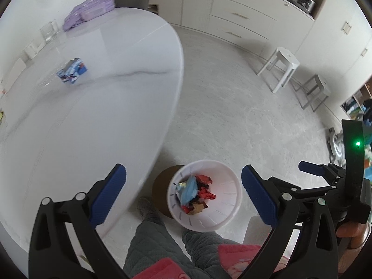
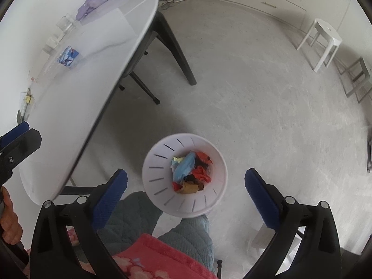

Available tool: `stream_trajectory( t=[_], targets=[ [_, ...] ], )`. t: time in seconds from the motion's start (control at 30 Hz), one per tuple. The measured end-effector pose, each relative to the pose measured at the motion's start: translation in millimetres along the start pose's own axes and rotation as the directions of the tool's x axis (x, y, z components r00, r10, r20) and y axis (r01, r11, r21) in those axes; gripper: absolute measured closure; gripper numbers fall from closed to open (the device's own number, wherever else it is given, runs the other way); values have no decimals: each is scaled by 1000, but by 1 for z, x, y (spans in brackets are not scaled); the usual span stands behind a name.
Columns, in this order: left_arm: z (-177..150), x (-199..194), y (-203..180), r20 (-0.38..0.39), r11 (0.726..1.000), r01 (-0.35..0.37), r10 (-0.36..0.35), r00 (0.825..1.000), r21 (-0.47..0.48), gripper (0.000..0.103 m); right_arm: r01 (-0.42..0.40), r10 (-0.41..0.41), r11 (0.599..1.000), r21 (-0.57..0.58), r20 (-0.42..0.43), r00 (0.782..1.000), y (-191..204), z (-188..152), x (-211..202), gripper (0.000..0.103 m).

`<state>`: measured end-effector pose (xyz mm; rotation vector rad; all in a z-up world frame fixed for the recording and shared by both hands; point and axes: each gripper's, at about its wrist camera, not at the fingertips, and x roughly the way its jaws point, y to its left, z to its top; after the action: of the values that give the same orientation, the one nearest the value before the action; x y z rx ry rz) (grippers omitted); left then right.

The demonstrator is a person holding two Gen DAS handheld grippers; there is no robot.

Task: Collect trash
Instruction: 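Grasp the clear plastic cup stack with the left gripper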

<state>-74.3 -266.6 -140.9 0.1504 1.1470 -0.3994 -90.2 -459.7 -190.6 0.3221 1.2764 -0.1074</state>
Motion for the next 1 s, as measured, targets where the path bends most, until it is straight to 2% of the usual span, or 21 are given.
stream_trajectory(
  t=[0.17, 0.37, 0.47, 0.6, 0.7, 0.8, 0.9, 1.0],
  targets=[
    [21, 0, 61, 31, 999, -34, 34, 999, -19, 8, -10, 11, 1000, -29, 16, 1000, 48, 32, 5, 3],
    [53, 7, 174, 74, 994, -106, 109, 991, -41, 8, -12, 15, 995, -95, 39, 999, 136, 83, 20, 3],
    [69, 17, 224, 90, 992, -129, 127, 988, 9, 8, -26, 30, 994, -111, 39, 999, 173, 104, 28, 3],
    [95, 38, 285, 121, 976, -162, 145, 982, 147, 8, -49, 53, 989, -137, 25, 998, 222, 131, 41, 3],
    [120, 59, 321, 127, 946, -169, 138, 982, 276, 8, -34, 37, 987, -157, 17, 999, 246, 146, 49, 3],
    [145, 81, 340, 114, 907, -151, 115, 987, 393, 8, -17, 20, 990, -141, 17, 1000, 260, 156, 54, 3],
    [169, 102, 348, 62, 876, -68, 44, 997, 477, 8, 0, 0, 994, -111, 2, 1000, 266, 161, 62, 3],
    [186, 123, 350, -2, 837, 20, -22, 1000, 547, 8, 16, -18, 996, -89, -24, 1000, 268, 163, 72, 3]
  ],
)
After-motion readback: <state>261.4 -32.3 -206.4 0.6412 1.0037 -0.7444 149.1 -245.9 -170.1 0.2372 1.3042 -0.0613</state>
